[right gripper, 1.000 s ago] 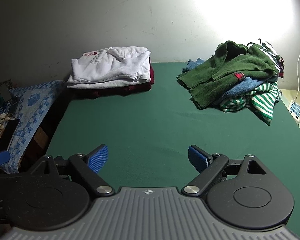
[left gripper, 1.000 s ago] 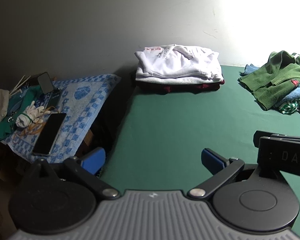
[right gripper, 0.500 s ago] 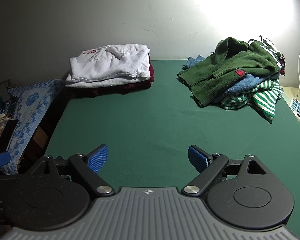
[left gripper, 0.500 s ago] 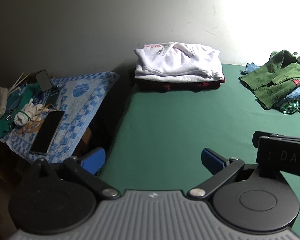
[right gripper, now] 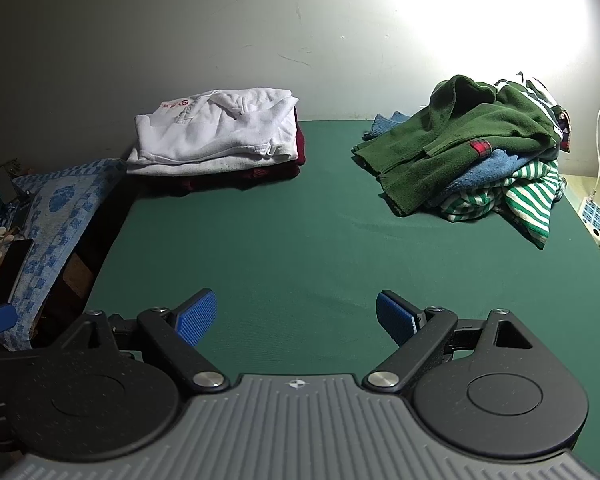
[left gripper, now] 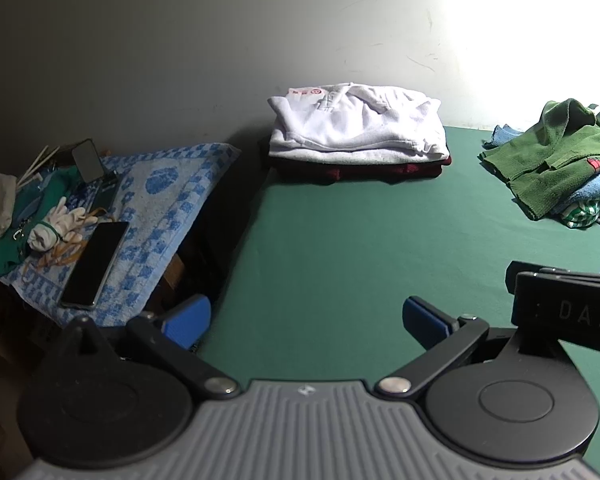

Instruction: Fold clothes

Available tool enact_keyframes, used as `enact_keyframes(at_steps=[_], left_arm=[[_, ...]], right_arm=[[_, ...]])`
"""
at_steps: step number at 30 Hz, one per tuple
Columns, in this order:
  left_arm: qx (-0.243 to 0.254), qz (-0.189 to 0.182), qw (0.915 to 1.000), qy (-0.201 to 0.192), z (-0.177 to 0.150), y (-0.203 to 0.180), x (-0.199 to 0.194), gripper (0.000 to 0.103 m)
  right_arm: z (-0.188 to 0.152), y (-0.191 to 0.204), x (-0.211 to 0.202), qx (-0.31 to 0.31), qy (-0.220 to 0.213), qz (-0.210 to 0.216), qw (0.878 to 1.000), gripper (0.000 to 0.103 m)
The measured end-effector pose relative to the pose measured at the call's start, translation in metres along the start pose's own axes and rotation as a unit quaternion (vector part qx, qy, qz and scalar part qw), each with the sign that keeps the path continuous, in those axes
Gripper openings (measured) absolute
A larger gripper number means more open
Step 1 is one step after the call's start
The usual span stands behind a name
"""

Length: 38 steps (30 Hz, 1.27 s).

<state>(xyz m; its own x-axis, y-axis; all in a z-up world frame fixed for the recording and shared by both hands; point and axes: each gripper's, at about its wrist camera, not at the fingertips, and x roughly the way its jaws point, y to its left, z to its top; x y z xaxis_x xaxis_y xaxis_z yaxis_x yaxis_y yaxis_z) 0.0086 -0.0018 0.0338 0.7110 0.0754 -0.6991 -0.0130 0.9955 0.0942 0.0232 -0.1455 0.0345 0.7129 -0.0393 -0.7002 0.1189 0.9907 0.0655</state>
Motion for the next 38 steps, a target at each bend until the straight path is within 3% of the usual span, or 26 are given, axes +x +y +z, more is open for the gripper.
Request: enact_keyframes(at_steps=[38], left_arm=[[-0.003,-0.003,1.0,-0.004,-0.0023,0.0021,-0.0032,0.103]], right_arm=[[-0.0002,0.0009,-0.0045,0.004,-0.009,-0.001,1.0,0.089]])
